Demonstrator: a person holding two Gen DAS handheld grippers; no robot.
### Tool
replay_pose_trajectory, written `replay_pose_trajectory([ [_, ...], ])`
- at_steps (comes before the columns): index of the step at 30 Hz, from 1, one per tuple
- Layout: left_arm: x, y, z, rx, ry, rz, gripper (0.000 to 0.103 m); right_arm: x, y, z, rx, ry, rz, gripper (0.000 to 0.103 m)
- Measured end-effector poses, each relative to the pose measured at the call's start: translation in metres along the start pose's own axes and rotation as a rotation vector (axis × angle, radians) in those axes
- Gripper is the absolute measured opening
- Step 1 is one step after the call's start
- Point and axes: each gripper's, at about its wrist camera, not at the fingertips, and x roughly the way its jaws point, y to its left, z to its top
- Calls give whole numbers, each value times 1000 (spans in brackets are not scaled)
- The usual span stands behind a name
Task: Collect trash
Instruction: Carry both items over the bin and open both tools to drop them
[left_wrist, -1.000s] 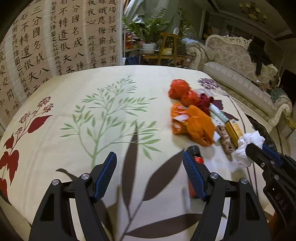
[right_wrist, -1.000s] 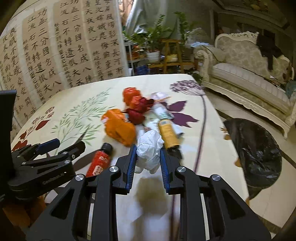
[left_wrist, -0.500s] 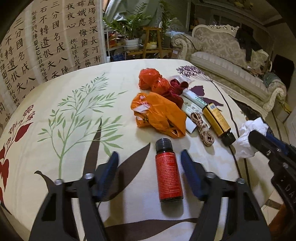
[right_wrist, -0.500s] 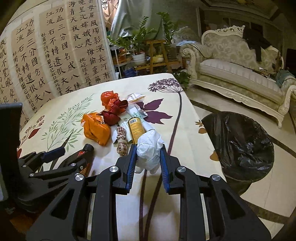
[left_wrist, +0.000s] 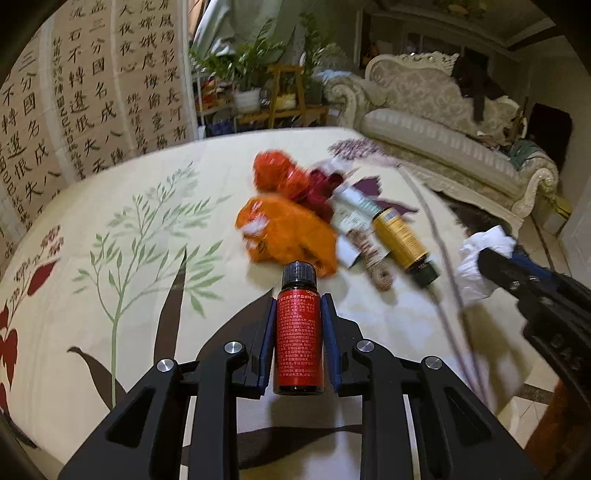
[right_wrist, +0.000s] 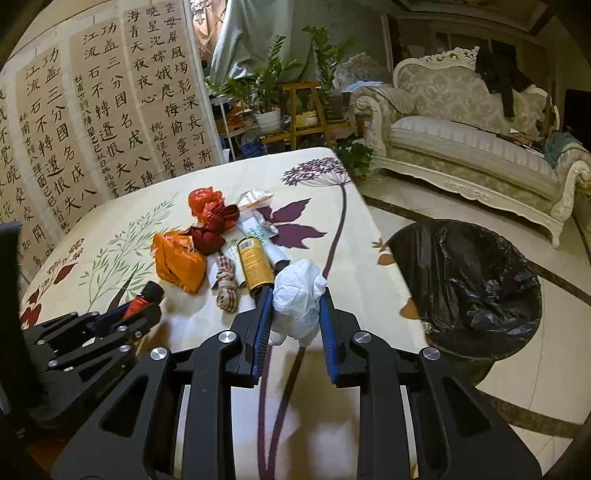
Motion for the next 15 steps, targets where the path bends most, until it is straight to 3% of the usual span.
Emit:
replay_pose_trajectory([
  [6, -8, -24, 17, 37, -55, -68, 25, -7, -22, 8, 27, -29, -61, 24],
  [15, 11, -77, 43, 128, -73, -177, 25, -13, -83, 14, 106, -56, -198, 24],
])
